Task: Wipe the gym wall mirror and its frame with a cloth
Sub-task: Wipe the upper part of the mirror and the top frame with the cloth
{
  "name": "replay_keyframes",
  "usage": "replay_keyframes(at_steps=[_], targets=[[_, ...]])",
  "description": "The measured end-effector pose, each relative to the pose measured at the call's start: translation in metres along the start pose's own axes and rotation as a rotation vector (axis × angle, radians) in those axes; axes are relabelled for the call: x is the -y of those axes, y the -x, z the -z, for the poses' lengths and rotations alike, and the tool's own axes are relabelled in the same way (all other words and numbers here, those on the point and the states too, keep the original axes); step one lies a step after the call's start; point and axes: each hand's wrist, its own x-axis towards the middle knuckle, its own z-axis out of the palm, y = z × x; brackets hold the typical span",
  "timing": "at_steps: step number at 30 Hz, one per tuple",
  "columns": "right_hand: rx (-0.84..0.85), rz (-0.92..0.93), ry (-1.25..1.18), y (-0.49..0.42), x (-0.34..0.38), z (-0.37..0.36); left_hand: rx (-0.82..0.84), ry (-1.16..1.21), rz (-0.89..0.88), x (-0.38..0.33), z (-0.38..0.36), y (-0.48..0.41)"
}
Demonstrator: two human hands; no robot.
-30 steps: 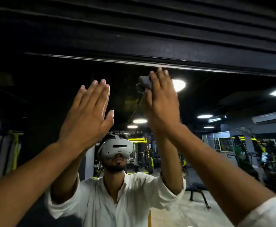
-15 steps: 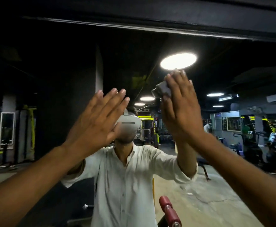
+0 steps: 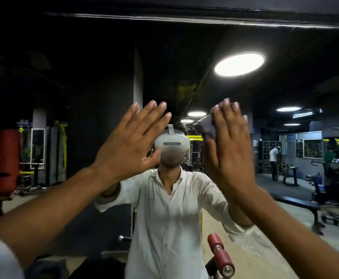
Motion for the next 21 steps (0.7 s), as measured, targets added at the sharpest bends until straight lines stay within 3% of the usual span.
replay_keyframes(at_steps=[4, 6, 7, 11, 13, 15, 18, 20, 21], targets=[[0.219, 0.448, 0.079, 0.041, 0.027, -0.012, -0.006, 0.033, -0.039, 0.008, 0.002, 0.002], [0.246, 0.543, 0.138, 0.022, 0.010, -0.005, -0.005, 0.008, -0.029, 0.025, 0.005, 0.005], [0.209, 0.476, 0.144, 0.003, 0.004, -0.002, -0.015, -0.008, 0.002, 0.039, 0.008, 0.007], [-0.121, -0.095, 0.040, -0.076, 0.019, -0.001, -0.036, -0.029, 0.151, 0.109, 0.018, 0.015], [-0.158, -0.198, 0.042, -0.091, 0.053, -0.017, -0.019, -0.032, 0.170, 0.136, 0.019, 0.021], [-0.095, -0.113, 0.050, -0.081, 0.099, -0.038, -0.023, -0.020, 0.134, 0.147, 0.018, 0.026], [0.105, 0.231, 0.100, -0.039, 0.147, -0.058, -0.040, 0.014, 0.109, 0.150, 0.015, 0.027], [0.182, 0.418, 0.109, -0.036, 0.139, -0.051, -0.046, 0.049, 0.093, 0.157, 0.017, 0.026], [0.179, 0.415, 0.112, -0.044, 0.127, -0.046, -0.053, 0.065, 0.074, 0.163, 0.019, 0.024]])
